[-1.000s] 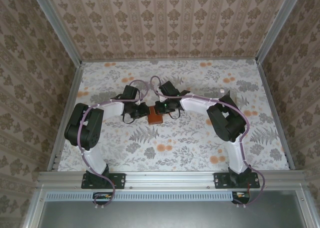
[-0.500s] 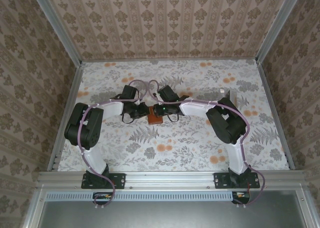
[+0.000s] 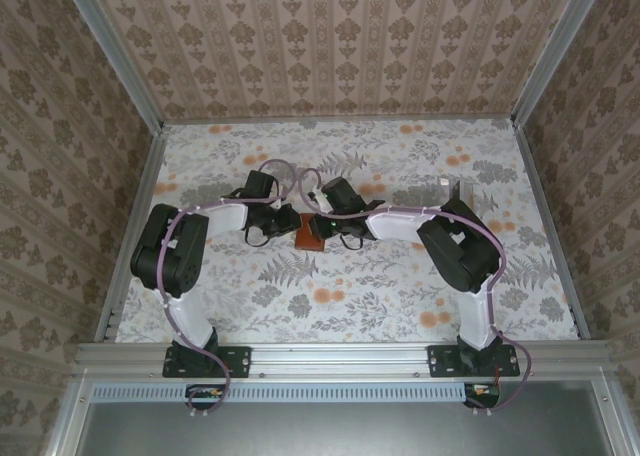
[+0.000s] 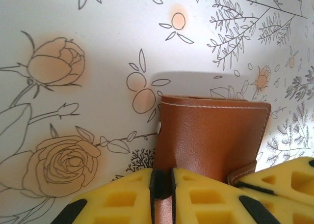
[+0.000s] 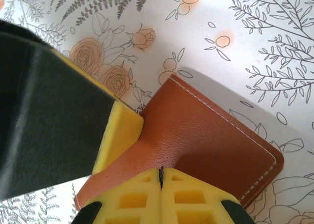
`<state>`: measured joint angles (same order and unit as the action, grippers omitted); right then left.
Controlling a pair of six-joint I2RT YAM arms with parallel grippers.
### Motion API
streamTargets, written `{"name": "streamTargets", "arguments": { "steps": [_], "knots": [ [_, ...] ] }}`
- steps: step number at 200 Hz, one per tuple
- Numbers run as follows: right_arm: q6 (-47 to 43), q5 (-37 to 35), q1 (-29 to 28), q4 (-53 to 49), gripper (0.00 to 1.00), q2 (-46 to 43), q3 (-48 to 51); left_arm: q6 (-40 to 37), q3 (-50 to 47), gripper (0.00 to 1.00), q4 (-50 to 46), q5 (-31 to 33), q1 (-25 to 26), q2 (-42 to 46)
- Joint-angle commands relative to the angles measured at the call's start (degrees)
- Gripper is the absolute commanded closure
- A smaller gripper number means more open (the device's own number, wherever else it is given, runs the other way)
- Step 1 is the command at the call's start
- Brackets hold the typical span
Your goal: Put the credit cards into the card holder
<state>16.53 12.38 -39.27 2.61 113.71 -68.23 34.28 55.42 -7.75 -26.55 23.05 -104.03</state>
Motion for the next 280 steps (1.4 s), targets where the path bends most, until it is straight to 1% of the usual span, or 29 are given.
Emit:
{"name": "streamTargets", "arguments": {
  "steps": [1, 27, 64, 80, 92, 110, 129, 144, 163, 185, 189, 191, 192, 193, 194, 195, 198, 204, 216, 239, 263, 264, 266, 267, 269, 270, 272, 275, 280],
  "knots": [
    [-3.5, 4.0, -1.2, -5.0, 1.0, 0.5, 4.7, 0.0, -1.8, 0.84, -4.5, 2.6, 0.2, -4.1],
    [-5.3, 3.2, -1.2, -4.0, 1.0, 1.1, 6.8, 0.2, -1.9, 0.84, -4.4, 2.6, 0.2, -4.4],
    [-7.8, 4.2, -1.2, 6.2, 1.0, 1.0, 14.3, 0.4, -1.8, 0.84, -4.2, 2.5, 0.2, -4.6],
    [-9.4, 4.4, -1.2, 8.8, 1.0, 0.9, 16.9, 0.4, -1.8, 0.84, -4.2, 2.3, 0.2, -4.6],
    [-9.6, 3.7, -1.1, 9.4, 1.0, 1.2, 17.3, 0.4, -1.7, 0.84, -4.3, 2.2, 0.2, -4.6],
    [-8.8, 4.9, -0.7, 10.0, 0.99, 0.8, 17.0, 0.4, -2.0, 0.84, -3.9, 2.3, 0.1, -3.2],
    [-7.2, 4.5, -0.6, 9.7, 0.8, -2.0, 16.1, -0.1, -2.3, 0.82, -3.5, 3.0, -0.2, 0.5],
    [-6.3, 4.4, -0.5, 9.5, 0.72, -5.6, 15.3, -0.8, -2.5, 0.79, -4.3, 4.6, -0.4, 4.9],
    [-6.2, 2.5, -0.4, 8.1, 0.64, -11.4, 14.2, -2.3, -2.8, 0.81, -5.5, 7.0, -0.8, 11.5],
    [-6.4, -0.3, -0.4, 7.2, 0.55, -19.3, 14.2, -3.8, -2.8, 0.8, -7.7, 9.8, -1.9, 18.6],
    [-6.6, -1.1, -0.4, 7.0, 0.47, -20.9, 14.4, -4.1, -2.9, 0.8, -8.0, 10.5, -2.0, 20.1],
    [-6.7, -1.3, -0.4, 6.9, 0.39, -21.8, 14.6, -4.1, -3.0, 0.8, -8.2, 10.9, -2.1, 20.8],
    [-6.7, -1.4, -0.4, 6.9, 0.32, -22.2, 14.6, -4.3, -3.0, 0.8, -8.3, 11.0, -2.1, 21.1],
    [-6.8, -1.7, -0.4, 6.9, 0.18, -22.6, 14.7, -4.4, -3.1, 0.8, -8.4, 11.2, -2.2, 21.5],
    [-6.9, -1.9, -0.4, 6.8, 0.09, -23.1, 14.8, -4.4, -3.1, 0.8, -8.4, 11.4, -2.2, 21.8],
    [-7.0, -2.0, -0.3, 6.8, 0.05, -23.5, 14.9, -4.5, -3.1, 0.8, -8.5, 11.6, -2.3, 22.2],
    [-7.3, -2.6, -0.4, 6.7, 0.01, -24.7, 15.2, -4.7, -3.4, 0.8, -8.7, 12.2, -2.4, 23.2],
    [-7.9, -3.9, -0.3, 6.6, 0.0, -27.3, 15.9, -5.1, -3.8, 0.79, -8.9, 13.4, -2.7, 25.4],
    [-9.2, -7.6, -0.4, 5.9, 0.0, -32.8, 17.8, -6.5, -5.1, 0.72, -9.0, 16.7, -3.1, 30.3],
    [-11.9, -17.3, -0.1, 5.1, 0.0, -44.2, 22.2, -9.8, -9.0, 0.52, -8.0, 24.9, -3.2, 39.8],
    [-14.2, -29.8, 0.3, 6.2, 0.0, -55.6, 28.7, -15.1, -15.0, 0.4, -4.9, 35.3, -2.6, 49.0],
    [-14.2, -30.2, 0.4, 6.4, 0.0, -56.1, 29.0, -15.3, -15.2, 0.38, -4.8, 35.8, -2.5, 49.4],
    [-14.5, -31.4, 0.4, 6.6, 0.0, -56.9, 29.7, -15.6, -15.7, 0.28, -4.5, 36.9, -2.5, 49.9],
    [-14.6, -31.8, 0.5, 6.8, 0.0, -57.5, 30.0, -15.8, -16.0, 0.26, -4.2, 37.4, -2.5, 50.2],
    [-14.7, -33.0, 0.6, 7.2, 0.0, -58.4, 30.9, -16.0, -16.5, 0.15, -3.8, 38.3, -2.4, 50.8],
    [-14.9, -33.5, 0.6, 7.4, 0.0, -58.9, 31.2, -16.4, -16.7, 0.13, -3.5, 38.5, -2.4, 51.1],
    [-14.9, -34.4, 0.8, 7.7, 0.0, -60.0, 32.0, -16.8, -17.4, 0.04, -3.0, 39.4, -2.4, 51.6],
    [-15.2, -35.7, 1.0, 8.3, 0.0, -61.3, 33.1, -17.7, -18.4, 0.0, -2.1, 40.6, -2.4, 52.2],
    [-15.5, -37.0, 1.7, 9.5, 0.0, -64.1, 35.2, -19.1, -20.0, 0.0, -0.3, 42.8, -2.4, 53.1]
  ]
}}
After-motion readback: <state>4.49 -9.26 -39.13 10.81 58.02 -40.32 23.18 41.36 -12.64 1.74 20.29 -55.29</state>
